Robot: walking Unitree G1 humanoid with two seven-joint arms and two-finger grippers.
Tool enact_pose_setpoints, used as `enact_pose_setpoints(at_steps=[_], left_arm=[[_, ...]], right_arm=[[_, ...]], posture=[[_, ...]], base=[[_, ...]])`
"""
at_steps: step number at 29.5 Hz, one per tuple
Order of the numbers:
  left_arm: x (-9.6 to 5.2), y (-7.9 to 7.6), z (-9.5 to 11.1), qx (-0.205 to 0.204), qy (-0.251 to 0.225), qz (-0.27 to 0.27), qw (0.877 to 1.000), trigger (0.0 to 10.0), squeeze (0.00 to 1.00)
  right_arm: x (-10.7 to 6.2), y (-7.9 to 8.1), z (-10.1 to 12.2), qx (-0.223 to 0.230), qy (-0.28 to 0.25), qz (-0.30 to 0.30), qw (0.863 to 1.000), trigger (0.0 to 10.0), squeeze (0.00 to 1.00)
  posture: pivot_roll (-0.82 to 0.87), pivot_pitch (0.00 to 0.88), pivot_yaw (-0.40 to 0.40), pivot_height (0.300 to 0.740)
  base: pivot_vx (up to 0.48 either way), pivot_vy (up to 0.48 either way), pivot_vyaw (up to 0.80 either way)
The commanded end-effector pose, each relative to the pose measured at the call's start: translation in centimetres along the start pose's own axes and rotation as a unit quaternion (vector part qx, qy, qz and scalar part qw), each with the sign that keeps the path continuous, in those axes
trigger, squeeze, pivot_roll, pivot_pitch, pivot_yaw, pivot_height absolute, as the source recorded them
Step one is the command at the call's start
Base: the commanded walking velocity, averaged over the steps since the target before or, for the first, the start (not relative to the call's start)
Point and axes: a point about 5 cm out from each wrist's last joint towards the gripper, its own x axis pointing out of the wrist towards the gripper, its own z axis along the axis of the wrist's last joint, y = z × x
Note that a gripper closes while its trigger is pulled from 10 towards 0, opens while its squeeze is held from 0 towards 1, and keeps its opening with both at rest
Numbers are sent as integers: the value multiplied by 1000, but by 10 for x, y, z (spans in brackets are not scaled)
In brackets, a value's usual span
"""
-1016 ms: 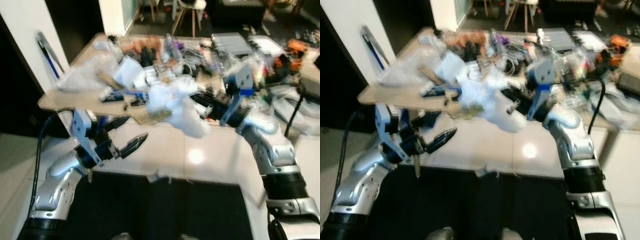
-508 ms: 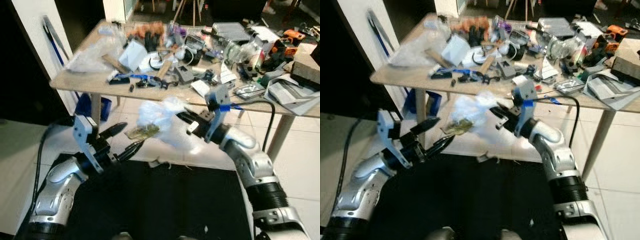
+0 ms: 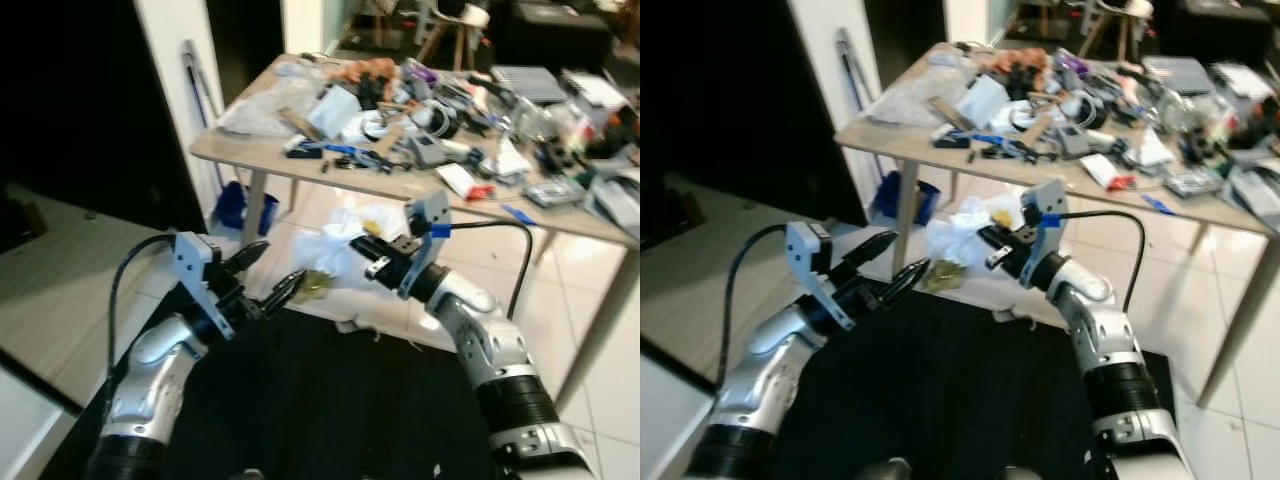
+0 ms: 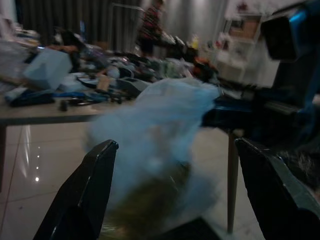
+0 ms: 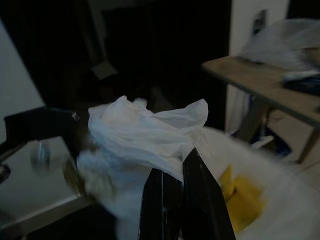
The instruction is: Picking trash to rubbish bin
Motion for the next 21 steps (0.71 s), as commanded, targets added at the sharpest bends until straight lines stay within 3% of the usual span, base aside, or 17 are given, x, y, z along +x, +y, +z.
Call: enact_pose_setpoints(at_steps=[1, 21], left_arm=[[4, 0, -2, -2, 3, 4, 1000, 10000, 0], [10, 9, -7, -27, -5, 32, 999, 10000, 0]], right_arm=[[-1, -2, 0, 2, -4, -4, 1000, 10000, 0], [2, -2, -5, 16, -8, -1, 1000, 10000, 0]], posture=[[-4, 0, -25, 740], [2, 0, -21, 740]], base=[[0, 0, 719], [0, 0, 717]])
